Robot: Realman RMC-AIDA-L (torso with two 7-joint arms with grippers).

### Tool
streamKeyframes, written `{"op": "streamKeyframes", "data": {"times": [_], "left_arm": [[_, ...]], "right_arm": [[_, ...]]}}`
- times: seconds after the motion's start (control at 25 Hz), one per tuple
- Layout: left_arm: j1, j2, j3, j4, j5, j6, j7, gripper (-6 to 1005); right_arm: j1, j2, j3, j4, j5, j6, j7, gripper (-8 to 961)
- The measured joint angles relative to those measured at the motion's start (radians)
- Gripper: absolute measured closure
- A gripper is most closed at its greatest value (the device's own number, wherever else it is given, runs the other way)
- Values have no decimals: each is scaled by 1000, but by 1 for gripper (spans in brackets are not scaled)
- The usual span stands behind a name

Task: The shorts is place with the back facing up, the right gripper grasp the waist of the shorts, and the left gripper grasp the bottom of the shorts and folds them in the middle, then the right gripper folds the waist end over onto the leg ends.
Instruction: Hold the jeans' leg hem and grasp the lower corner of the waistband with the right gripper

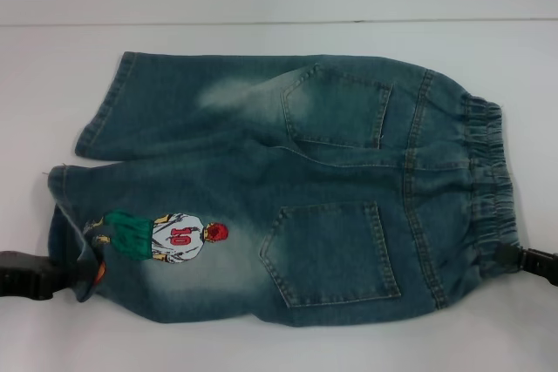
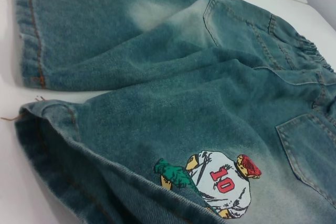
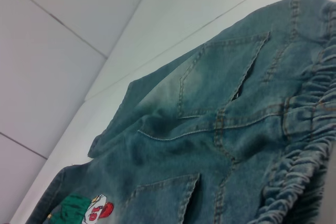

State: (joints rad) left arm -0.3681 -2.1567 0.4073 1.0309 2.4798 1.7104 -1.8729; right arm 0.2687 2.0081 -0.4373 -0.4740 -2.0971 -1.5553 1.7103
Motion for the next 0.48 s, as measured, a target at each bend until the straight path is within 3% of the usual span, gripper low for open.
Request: {"op": "streamKeyframes", "data": {"times": [0.16, 0.48], "left_arm": [[1, 1, -1, 0, -1, 2, 0, 972], [4, 15, -9, 3, -27, 38, 6, 972]], "right_arm": [[-1, -3, 7, 0, 0, -1, 1, 847], [-10, -21, 59, 0, 1, -52, 1, 911]]}}
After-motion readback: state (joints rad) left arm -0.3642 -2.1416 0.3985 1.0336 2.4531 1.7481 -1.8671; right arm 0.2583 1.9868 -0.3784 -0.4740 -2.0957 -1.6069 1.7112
